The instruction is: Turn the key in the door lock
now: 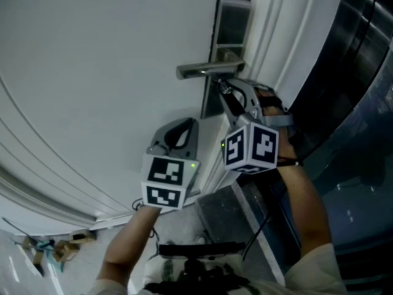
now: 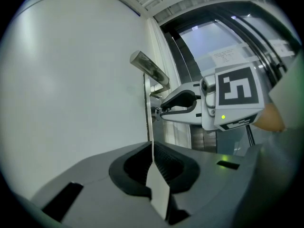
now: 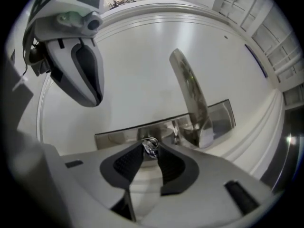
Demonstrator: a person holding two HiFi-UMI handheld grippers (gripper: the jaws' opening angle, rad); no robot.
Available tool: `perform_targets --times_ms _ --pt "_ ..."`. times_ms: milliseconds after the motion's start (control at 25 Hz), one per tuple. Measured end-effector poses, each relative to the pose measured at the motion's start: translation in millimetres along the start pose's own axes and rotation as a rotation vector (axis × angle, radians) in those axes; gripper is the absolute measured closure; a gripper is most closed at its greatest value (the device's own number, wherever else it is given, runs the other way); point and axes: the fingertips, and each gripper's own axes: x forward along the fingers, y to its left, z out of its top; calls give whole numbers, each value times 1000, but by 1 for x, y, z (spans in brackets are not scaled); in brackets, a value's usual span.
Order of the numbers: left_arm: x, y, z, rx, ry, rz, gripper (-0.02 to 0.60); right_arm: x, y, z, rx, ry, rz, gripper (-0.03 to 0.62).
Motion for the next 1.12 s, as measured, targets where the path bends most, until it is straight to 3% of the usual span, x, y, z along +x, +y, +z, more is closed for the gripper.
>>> perform_targets --times_ms 160,400,840,880,920,1040,1120 --pt "1 0 0 -2 0 -1 555 0 -3 0 101 -15 25 479" --pt "2 0 -2 -5 2 -1 555 1 -5 0 357 -36 75 477" --pt "5 -5 -5 -8 7 -10 555 0 -14 -5 934 -130 199 479" --pt "5 -6 -5 -8 6 -10 555 0 -14 -5 1026 -153 224 484" --pt "5 -6 -5 -9 5 -10 555 0 -15 -6 1156 -187 263 550" --pt "4 -6 -4 -9 3 -9 555 0 -17 -9 1593 -310 393 549" --pt "4 -6 -3 -10 1 -9 555 0 -18 -11 1758 -359 423 547"
